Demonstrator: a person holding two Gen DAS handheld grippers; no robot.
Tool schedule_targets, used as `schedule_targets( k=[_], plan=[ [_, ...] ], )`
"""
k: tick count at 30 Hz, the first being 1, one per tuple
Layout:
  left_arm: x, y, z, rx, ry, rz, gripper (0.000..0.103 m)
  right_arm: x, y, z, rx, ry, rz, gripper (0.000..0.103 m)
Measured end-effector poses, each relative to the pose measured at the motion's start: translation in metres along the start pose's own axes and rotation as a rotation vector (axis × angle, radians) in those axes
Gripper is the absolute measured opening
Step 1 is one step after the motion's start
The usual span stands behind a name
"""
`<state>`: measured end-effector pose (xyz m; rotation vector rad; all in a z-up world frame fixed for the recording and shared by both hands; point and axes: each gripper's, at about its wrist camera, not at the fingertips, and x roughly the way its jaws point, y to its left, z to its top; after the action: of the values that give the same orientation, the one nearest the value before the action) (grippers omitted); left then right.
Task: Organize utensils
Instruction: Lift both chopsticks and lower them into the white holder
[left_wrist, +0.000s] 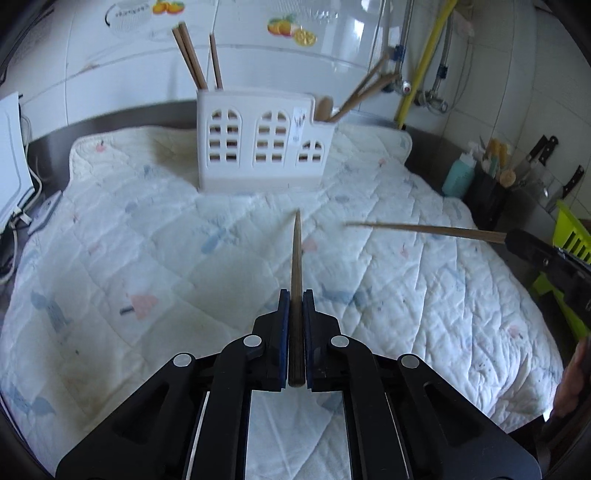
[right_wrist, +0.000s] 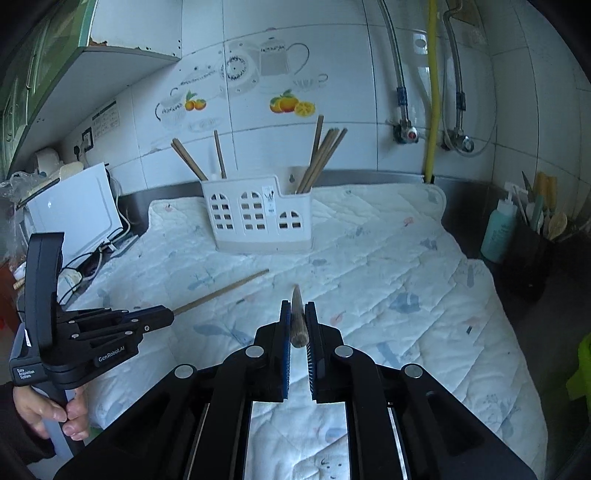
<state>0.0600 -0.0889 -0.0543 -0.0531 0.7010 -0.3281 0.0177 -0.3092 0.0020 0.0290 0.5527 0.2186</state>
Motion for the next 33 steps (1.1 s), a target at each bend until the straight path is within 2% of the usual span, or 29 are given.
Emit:
schedule_targets(
  k=[10, 17, 25, 29, 33],
  plan=[
    [-0.016, 0.014, 0.038, -0.004, -0.115, -0.018, 0.005, -0.001, -0.004, 0.064, -0.005, -0.04, 0.067, 0.007],
    [-0.027, 0.022, 0.073, 0.009, -0.154, -0.029, 0.005, 0.0, -0.003, 0.131, -0.036, -0.072, 0.111, 0.007],
    [-0.034, 0.028, 0.102, 0.043, -0.173, -0.036, 0.005, 0.009, 0.013, 0.205, -0.132, -0.097, 0.088, 0.007],
    [-0.034, 0.031, 0.109, 0.049, -0.172, -0.039, 0.005, 0.029, 0.02, 0.226, -0.159, -0.084, 0.049, 0.007],
    [-0.038, 0.032, 0.118, 0.063, -0.18, -0.035, 0.005, 0.061, 0.022, 0.237, -0.151, -0.022, 0.05, 0.007]
  ],
)
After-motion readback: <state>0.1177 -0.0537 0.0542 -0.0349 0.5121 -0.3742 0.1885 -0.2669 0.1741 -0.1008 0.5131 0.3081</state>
